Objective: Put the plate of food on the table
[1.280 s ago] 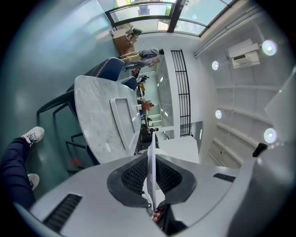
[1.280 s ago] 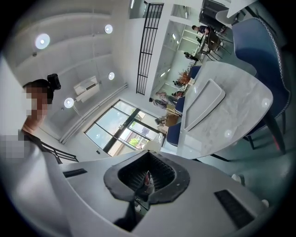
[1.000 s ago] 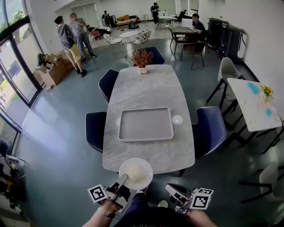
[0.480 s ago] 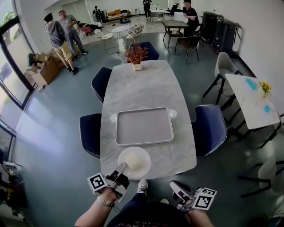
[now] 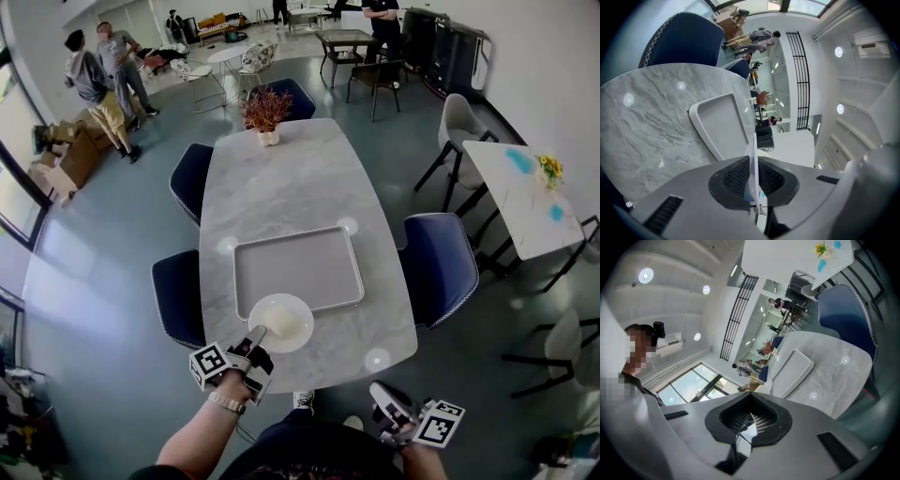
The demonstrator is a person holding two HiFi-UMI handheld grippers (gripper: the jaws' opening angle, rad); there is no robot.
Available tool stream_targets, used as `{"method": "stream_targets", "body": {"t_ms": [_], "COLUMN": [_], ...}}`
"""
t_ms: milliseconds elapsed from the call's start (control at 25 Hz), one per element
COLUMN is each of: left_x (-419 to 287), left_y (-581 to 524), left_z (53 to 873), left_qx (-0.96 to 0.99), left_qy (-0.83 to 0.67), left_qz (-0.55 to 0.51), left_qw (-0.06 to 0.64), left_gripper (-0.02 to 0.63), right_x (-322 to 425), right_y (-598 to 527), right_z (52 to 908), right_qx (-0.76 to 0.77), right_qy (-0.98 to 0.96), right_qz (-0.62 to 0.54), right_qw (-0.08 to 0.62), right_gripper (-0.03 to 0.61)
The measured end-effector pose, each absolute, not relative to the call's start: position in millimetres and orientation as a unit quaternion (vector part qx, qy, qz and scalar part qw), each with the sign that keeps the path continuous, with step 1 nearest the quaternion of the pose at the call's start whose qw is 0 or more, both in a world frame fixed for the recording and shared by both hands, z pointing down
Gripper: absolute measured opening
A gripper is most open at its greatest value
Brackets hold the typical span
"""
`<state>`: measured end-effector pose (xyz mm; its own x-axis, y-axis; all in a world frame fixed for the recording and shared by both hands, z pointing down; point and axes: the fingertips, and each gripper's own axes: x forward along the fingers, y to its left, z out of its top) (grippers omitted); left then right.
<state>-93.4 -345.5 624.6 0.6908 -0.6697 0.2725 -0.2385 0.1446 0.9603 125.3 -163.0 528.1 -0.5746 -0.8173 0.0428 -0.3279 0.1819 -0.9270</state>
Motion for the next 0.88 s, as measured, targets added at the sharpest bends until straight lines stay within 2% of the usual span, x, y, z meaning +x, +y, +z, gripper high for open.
{"method": "stream_targets", "body": {"t_ms": [880], "left_x": [-69], "left_y": [-496], "left_z": [702], "left_qx": [0.605], "left_qy": [-0.391], "left_qz": [-0.104], "left_qw": [0.685], "left_gripper": [0.028], "right_x": [141], "right_y": [-146], "right_z": [537], "right_qx": [-0.532], "right_qy": [0.636], "right_qz": [-0.475], "right_qw": [0.296], "right_gripper": [0.011]}}
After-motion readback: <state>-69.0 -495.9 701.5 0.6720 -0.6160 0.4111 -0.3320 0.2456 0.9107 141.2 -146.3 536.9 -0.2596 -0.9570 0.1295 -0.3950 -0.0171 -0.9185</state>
